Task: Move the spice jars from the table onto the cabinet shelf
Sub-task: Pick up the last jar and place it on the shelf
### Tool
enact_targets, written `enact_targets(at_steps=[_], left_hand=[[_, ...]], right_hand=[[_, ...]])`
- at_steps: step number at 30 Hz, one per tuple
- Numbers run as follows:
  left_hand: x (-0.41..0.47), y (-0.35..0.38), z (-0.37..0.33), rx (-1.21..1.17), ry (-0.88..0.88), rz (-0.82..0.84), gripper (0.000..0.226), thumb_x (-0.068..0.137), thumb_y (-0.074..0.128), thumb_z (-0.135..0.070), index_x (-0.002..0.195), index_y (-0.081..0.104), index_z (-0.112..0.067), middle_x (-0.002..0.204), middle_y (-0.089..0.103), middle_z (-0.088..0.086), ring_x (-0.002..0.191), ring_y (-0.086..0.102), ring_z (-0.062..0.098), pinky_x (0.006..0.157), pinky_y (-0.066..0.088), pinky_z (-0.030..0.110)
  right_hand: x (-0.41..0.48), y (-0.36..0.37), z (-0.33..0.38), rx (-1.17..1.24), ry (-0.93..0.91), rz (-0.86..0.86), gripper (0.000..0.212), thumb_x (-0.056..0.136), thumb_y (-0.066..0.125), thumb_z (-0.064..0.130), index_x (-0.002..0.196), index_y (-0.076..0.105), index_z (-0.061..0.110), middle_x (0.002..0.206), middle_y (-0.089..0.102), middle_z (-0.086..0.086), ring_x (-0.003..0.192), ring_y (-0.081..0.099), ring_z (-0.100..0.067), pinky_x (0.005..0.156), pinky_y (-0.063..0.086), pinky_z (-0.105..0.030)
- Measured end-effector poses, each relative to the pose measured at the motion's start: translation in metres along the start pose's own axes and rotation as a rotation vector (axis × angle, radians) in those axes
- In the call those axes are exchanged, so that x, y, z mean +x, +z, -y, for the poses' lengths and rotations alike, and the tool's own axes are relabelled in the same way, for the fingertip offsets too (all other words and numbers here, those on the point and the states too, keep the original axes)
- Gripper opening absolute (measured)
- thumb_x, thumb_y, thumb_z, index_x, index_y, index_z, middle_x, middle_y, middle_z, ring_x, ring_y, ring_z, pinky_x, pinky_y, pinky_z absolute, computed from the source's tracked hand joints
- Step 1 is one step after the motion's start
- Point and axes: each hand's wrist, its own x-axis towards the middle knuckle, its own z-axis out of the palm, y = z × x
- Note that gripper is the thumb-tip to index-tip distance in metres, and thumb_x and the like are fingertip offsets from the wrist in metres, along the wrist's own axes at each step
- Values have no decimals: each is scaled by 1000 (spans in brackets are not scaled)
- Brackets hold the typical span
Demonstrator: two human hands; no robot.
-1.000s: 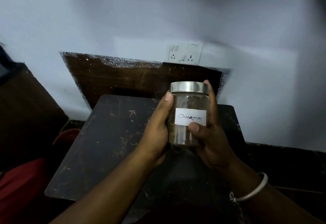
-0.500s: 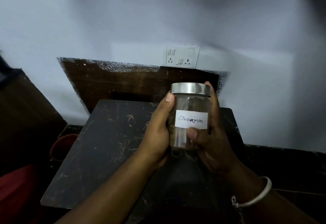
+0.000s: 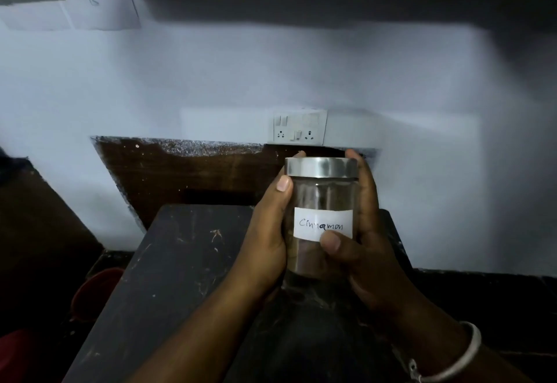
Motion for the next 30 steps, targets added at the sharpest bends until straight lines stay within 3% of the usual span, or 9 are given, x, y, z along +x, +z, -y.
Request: enact_targets(at_steps=[3, 8, 11, 14, 19, 22, 25, 28, 30], left_hand=[[21, 9, -16, 112, 101, 31, 66, 89, 57, -70, 140, 60, -28, 130, 70, 13, 120, 68, 32, 97, 58, 50], [70, 34, -44, 201, 241, 84, 38, 97, 49, -59, 127, 66, -44, 131, 71, 6, 121, 68, 29, 104, 52, 60], [107, 55, -68, 239, 333, 154, 40, 100, 49, -53, 131, 64, -34, 129, 71, 12, 120, 68, 35, 102, 52, 64], [146, 75, -94, 304, 411, 186, 49, 101, 48, -48, 137, 60, -17, 127, 71, 15, 117, 69, 35, 101, 55, 58], [215, 97, -142, 558, 561, 187, 45, 104, 47, -48, 137, 61, -21, 129, 72, 4, 121, 68, 21, 103, 54, 52], [265, 99, -165, 859, 707, 50, 50, 103, 45, -54, 132, 65, -18, 125, 73, 5, 116, 67, 20, 100, 54, 43], [314, 87, -172, 1304, 745, -30, 60, 102, 34, -64, 121, 68, -19, 112, 74, 7, 107, 68, 26, 82, 50, 36], [347, 66, -154, 1803, 652, -77, 62, 101, 28, -70, 128, 66, -29, 133, 66, 8, 123, 60, 34, 90, 51, 43], [360, 59, -139, 1930, 716, -153, 61, 98, 27, -72, 122, 67, -33, 131, 65, 7, 119, 62, 34, 84, 50, 43]], right_hand=[[18, -6, 21, -122, -68, -22, 85, 81, 74, 22, 146, 32, 57, 135, 63, 16, 121, 67, -14, 85, 59, -24], [56, -30, 56, -467, -128, -171, 93, 71, 72, 53, 154, 30, 43, 131, 61, 24, 116, 64, 2, 85, 56, -18], [86, -50, 88, -575, -184, -219, 98, 66, 75, 60, 152, 33, 37, 125, 62, 25, 109, 65, 4, 81, 60, -24], [121, -66, 119, -654, -249, -261, 92, 65, 75, 61, 146, 40, 35, 116, 64, 28, 103, 65, 9, 76, 58, -16], [184, -92, 167, -815, -322, -355, 78, 66, 74, 58, 134, 44, 37, 104, 64, 25, 93, 65, 12, 73, 56, -13], [230, -116, 185, -981, -323, -419, 88, 66, 73, 57, 142, 36, 31, 105, 63, 16, 92, 67, -9, 80, 56, -29], [280, -149, 196, -1078, -282, -455, 94, 75, 77, 47, 152, 25, 32, 115, 59, 9, 96, 62, -18, 86, 48, -29], [323, -186, 198, -1183, -178, -470, 91, 79, 78, 36, 153, 26, 30, 127, 61, -1, 104, 62, -28, 89, 48, -33], [350, -209, 194, -1202, -102, -480, 79, 80, 79, 33, 144, 33, 24, 108, 63, 1, 106, 63, -32, 83, 47, -34]])
